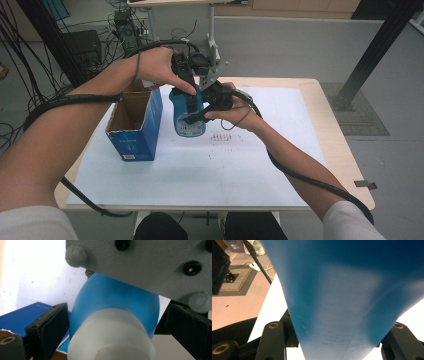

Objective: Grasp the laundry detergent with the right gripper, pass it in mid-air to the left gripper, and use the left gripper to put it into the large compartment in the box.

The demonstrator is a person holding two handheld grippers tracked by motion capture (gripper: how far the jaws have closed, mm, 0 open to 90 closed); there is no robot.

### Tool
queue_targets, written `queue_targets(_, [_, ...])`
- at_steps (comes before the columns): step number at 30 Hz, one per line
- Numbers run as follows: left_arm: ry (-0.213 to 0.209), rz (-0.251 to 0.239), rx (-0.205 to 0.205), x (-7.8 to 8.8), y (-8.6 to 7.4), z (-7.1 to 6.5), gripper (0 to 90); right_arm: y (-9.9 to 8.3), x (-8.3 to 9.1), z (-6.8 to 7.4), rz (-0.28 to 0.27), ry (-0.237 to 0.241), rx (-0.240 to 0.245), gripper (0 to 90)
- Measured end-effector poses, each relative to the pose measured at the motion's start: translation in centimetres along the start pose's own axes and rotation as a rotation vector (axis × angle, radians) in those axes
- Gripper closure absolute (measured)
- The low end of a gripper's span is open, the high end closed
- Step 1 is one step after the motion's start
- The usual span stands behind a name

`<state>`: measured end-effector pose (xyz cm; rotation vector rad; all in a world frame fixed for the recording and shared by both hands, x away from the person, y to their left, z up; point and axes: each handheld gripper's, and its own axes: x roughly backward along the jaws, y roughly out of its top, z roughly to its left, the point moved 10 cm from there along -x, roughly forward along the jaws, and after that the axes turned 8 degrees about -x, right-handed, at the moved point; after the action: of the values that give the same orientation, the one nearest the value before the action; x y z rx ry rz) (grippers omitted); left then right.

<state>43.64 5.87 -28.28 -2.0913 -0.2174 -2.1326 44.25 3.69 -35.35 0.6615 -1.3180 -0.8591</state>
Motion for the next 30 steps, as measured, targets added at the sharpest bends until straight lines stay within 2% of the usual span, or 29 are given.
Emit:
queue_targets(4, [-0.001,-0.003,0.001,0.06,0.07,-0.08,5.8,0.1,0.06,-0.02,-0.007,0.001,0.012,44.2])
queue_targets(8, [-0.002,-0.005,-0.001,0.07,0.12,-0.19,5.8,0.09,0.14,0.16,-0.003,0.003,0.003,44.2])
queue_targets(10, [-0.002,-0.006,0.0,0.12,0.09,-0.18,5.8,0.24,0.13,0.1,-0.007,-0.001,0.018,44.3])
queue_targets(16, [-0.001,-0.009,-0.002,0.27,0.0,-0.25,5.8,0.36,0.2,0.31,-0.006,0.005,0.005,44.2])
queue_targets(30, [-0.002,-0.004,-0.006,0.35,-0.09,-0.27,5.9,0.55,0.21,0.36,-0.01,0.007,0.016,44.3])
